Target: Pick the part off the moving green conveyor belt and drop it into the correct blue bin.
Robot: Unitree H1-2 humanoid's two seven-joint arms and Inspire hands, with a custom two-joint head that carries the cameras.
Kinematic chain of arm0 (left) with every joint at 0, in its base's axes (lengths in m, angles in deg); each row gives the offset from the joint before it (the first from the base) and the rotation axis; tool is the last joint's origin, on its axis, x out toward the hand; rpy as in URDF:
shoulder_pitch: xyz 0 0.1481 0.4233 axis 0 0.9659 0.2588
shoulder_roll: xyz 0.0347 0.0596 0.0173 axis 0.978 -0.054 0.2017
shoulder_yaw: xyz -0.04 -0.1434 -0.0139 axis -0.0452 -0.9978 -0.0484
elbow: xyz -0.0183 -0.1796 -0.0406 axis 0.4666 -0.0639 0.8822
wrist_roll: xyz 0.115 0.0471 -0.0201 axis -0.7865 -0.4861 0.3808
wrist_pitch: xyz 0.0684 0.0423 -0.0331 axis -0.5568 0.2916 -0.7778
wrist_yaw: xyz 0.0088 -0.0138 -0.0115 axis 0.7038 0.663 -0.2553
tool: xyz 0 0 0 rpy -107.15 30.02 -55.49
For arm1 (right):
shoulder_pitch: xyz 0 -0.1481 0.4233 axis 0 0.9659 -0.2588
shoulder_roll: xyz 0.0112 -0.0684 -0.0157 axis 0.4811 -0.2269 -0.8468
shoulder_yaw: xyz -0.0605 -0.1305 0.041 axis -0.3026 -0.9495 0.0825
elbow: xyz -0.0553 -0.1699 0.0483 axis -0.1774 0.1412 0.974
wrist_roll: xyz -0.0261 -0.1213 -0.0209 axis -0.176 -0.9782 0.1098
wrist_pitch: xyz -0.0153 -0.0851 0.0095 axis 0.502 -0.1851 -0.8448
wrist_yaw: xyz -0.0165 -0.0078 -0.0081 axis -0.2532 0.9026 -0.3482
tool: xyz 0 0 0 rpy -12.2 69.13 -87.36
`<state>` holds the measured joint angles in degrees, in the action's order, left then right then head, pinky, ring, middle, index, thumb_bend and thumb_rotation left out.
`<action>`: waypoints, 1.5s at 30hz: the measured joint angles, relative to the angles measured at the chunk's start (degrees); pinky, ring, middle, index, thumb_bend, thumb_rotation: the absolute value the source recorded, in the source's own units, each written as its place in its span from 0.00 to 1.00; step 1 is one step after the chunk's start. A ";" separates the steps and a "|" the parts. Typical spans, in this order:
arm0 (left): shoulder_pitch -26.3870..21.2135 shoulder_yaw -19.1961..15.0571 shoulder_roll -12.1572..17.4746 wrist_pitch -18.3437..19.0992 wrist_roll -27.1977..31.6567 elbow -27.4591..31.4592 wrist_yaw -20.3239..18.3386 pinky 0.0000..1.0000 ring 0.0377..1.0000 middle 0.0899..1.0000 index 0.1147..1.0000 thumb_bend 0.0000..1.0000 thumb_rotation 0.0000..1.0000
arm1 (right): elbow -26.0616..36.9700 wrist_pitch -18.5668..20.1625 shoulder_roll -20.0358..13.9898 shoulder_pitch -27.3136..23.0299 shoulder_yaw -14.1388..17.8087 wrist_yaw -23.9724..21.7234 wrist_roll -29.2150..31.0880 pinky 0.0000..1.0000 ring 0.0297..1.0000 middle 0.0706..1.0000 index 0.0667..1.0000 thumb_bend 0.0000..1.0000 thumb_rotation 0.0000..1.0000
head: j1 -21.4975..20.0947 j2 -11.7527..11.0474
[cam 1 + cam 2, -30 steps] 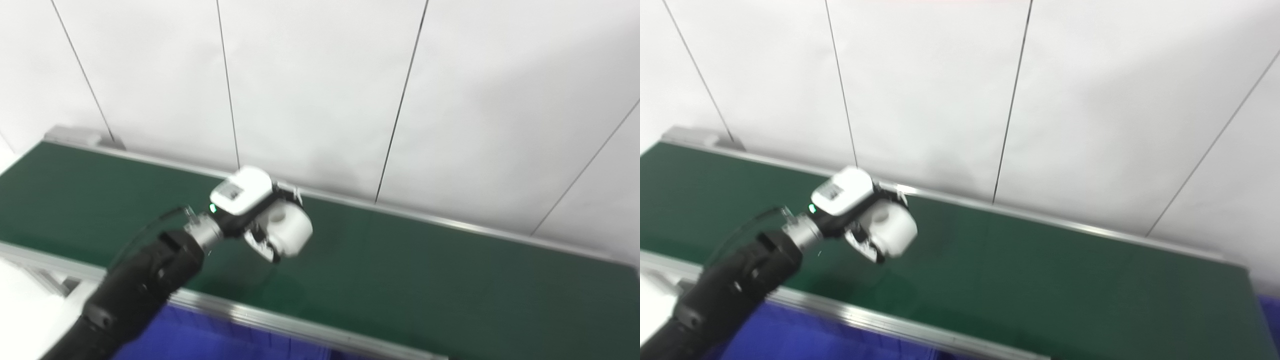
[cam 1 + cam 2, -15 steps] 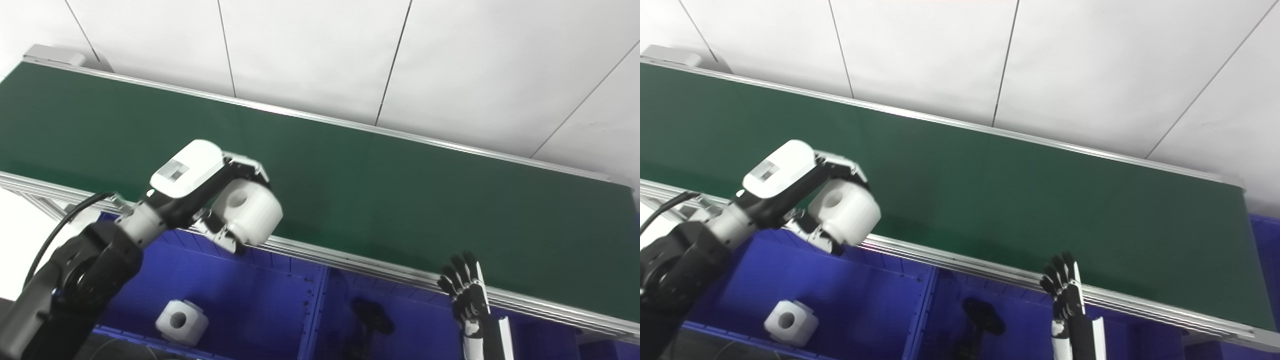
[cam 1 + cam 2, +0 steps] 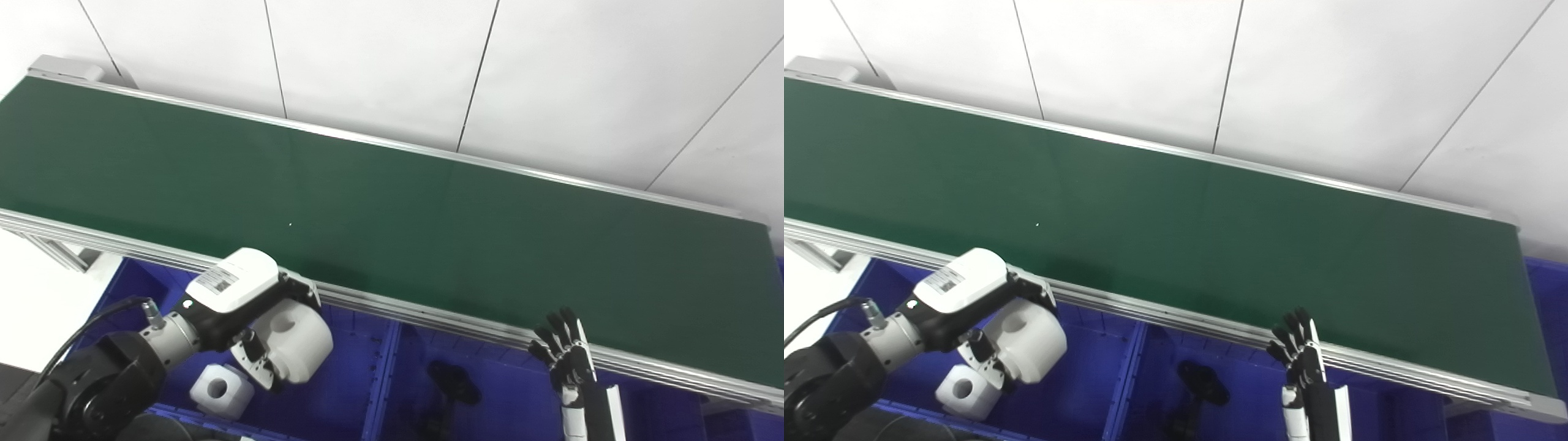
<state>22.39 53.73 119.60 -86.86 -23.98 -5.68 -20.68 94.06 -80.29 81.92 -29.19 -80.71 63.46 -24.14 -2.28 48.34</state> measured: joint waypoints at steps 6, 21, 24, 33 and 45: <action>-0.07 3.85 2.27 -0.23 0.05 -0.22 -7.30 0.64 0.72 0.74 0.64 0.70 0.23 | -0.12 -0.01 0.97 0.02 -0.01 -0.04 -0.11 0.84 0.89 0.94 0.98 0.79 0.96 | -0.70 -0.18; -0.07 2.87 1.42 0.24 -1.03 -0.15 -8.44 0.65 0.74 0.76 0.71 0.76 0.20 | -1.05 -0.03 1.09 0.04 0.40 -1.14 0.26 0.86 0.90 0.94 0.98 0.79 0.95 | -0.88 -0.18; -0.06 2.68 1.07 0.24 -0.99 -0.19 -8.34 0.64 0.73 0.75 0.71 0.77 0.18 | -1.06 -0.04 1.08 0.04 0.46 -1.15 0.26 0.86 0.90 0.94 0.98 0.79 0.95 | -0.97 -0.18; 0.25 1.04 0.70 -0.03 1.69 -0.25 -6.75 0.62 0.72 0.75 0.70 0.77 0.20 | -1.22 -0.03 1.24 0.04 0.48 -1.17 0.02 0.85 0.89 0.94 0.98 0.80 0.95 | -1.50 -0.26; 4.07 -6.96 -8.31 8.66 23.52 5.76 -1.85 0.67 0.80 0.85 0.82 0.65 0.49 | -1.36 -0.03 4.12 -0.14 -0.05 -0.89 -3.67 0.81 0.86 0.92 0.96 0.83 0.95 | -9.83 1.23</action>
<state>26.46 46.77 111.29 -78.21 -0.45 0.08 -22.53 92.69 -80.32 86.04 -29.33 -80.76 62.57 -27.82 -12.12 49.57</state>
